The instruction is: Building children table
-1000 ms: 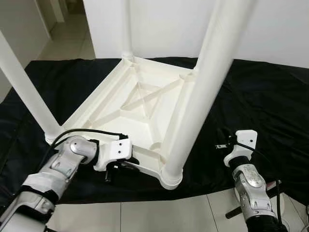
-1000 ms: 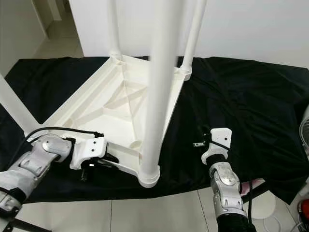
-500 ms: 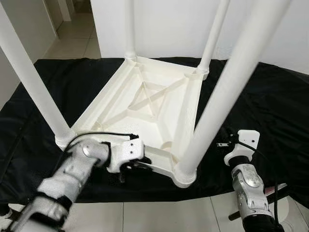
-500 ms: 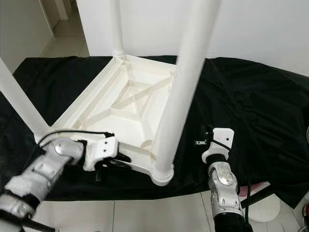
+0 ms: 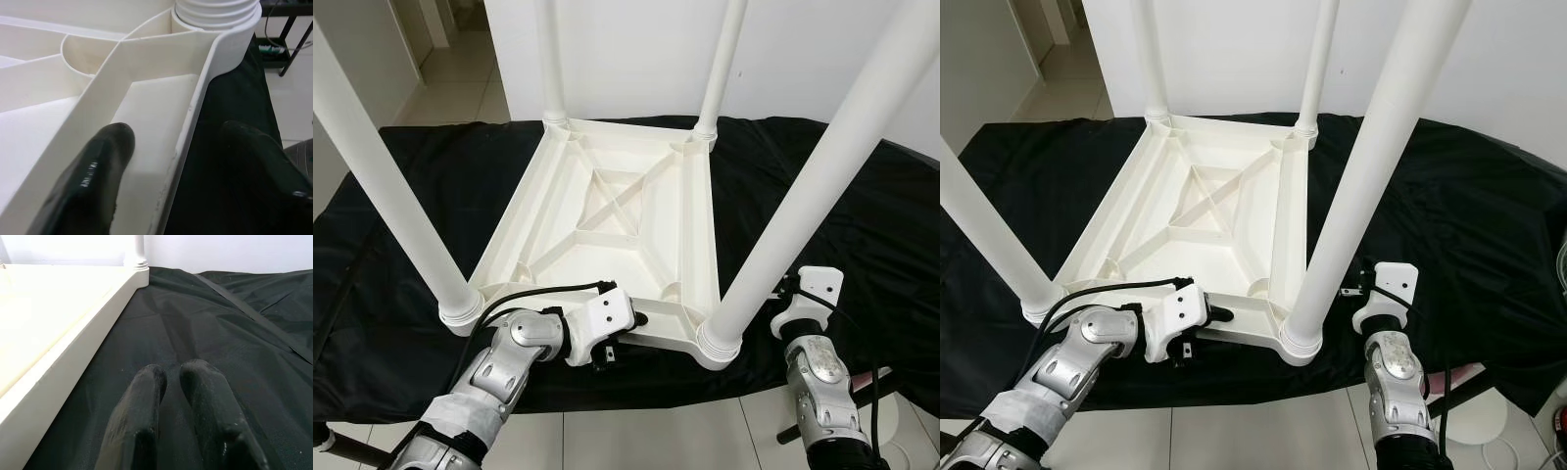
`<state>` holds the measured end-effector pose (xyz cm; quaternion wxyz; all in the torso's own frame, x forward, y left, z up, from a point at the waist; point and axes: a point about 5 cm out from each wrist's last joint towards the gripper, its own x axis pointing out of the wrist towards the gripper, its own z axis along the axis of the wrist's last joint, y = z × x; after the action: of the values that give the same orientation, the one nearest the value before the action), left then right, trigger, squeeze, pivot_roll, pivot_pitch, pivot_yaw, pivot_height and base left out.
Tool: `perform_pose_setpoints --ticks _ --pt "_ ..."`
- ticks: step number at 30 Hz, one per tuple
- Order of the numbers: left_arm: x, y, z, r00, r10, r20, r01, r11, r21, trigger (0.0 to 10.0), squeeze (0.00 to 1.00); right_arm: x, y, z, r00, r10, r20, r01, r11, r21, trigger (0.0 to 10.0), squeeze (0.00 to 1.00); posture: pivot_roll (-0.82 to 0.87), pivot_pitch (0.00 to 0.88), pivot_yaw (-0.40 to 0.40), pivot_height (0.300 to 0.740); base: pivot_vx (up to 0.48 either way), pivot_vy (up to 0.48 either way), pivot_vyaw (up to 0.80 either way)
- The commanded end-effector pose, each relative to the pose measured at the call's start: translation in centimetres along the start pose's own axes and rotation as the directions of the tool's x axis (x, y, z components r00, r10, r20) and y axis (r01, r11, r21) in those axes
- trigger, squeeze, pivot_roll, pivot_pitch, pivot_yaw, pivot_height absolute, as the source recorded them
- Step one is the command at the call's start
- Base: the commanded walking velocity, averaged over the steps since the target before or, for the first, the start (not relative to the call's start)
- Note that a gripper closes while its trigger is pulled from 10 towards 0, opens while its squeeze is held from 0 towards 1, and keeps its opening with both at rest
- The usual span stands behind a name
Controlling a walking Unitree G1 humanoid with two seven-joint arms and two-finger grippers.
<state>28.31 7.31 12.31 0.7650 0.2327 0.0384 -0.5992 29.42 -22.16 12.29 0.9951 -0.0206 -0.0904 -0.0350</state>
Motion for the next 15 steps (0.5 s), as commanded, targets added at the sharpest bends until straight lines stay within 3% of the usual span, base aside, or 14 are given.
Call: perform_pose_setpoints --ticks 1,2,4,5,8,15 --pt "-0.3 0.1 -0.9 0.995 0.083 -0.049 -0.084 0.996 -0.015 10.0 1.0 -0.1 0.1 -0.3 1.0 0.008 -0.013 -0.008 1.0 -0.001 10.0 0.0 0.02 0.09 0.006 0.74 0.0 0.0 0.0" --pt "-0.4 0.1 -0.9 0.995 0.087 -0.053 -0.087 0.996 -0.004 10.0 0.11 -0.1 0.2 -0.3 1.0 0.017 -0.014 -0.017 1.0 -0.007 10.0 0.0 0.02 0.092 0.005 0.74 0.0 0.0 0.0" --pt "-0.4 0.1 -0.9 0.995 0.087 -0.053 -0.087 0.996 -0.004 10.0 0.11 -0.1 0.2 -0.3 1.0 0.017 -0.014 -0.017 1.0 -0.007 10.0 0.0 0.02 0.092 0.005 0.74 0.0 0.0 0.0" --pt "-0.6 0.1 -0.7 0.995 0.091 -0.044 -0.091 0.996 -0.003 10.0 0.0 -0.4 0.4 -0.4 0.999 0.035 -0.014 -0.035 0.999 0.017 10.0 1.0 0.02 0.095 0.004 0.74 0.0 0.0 0.0" --pt "-1.1 0.4 -0.2 0.994 0.109 -0.009 -0.109 0.994 -0.013 10.0 0.0 -1.0 0.6 -0.2 0.997 0.077 0.003 -0.077 0.995 0.065 10.0 1.0 0.02 0.098 0.004 0.74 0.0 0.0 0.0" --pt "-2.1 1.4 0.7 0.983 0.172 0.067 -0.168 0.984 -0.059 10.0 0.0 -2.3 0.1 0.7 0.983 0.186 0.002 -0.185 0.981 0.064 10.0 1.0 0.02 0.1 -0.006 0.74 0.0 0.0 0.0"
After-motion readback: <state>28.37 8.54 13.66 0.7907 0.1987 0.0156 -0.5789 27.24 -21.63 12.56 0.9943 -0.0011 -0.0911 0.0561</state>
